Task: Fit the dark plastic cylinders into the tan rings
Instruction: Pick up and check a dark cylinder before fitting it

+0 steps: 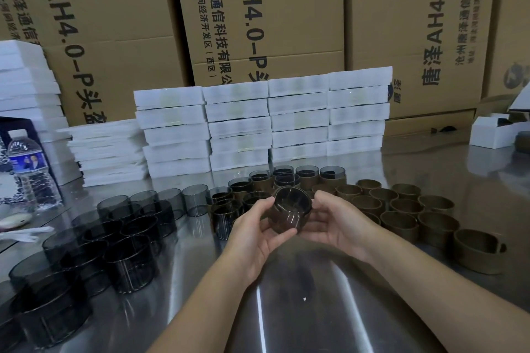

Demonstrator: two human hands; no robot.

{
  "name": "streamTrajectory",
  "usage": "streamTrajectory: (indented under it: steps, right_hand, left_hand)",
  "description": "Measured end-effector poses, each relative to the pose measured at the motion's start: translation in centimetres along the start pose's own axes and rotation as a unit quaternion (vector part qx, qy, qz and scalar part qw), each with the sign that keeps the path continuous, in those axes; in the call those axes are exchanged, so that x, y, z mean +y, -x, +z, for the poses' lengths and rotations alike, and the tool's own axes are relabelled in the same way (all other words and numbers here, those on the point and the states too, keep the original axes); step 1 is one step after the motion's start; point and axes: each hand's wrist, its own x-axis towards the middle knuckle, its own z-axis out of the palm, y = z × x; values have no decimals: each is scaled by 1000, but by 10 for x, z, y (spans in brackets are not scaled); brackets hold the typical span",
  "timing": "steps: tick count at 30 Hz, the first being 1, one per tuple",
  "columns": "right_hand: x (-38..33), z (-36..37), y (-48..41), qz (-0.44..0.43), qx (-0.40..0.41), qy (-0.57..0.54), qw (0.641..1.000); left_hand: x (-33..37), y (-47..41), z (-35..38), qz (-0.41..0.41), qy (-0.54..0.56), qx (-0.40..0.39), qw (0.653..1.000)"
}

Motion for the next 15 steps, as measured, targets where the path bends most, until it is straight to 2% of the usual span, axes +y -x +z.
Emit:
streamTrajectory:
  steps: [15]
  right_hand:
    - [-1,-4,0,7,-21,-49,999]
  left_hand:
    - [7,4,10,12,-4,-9,1000]
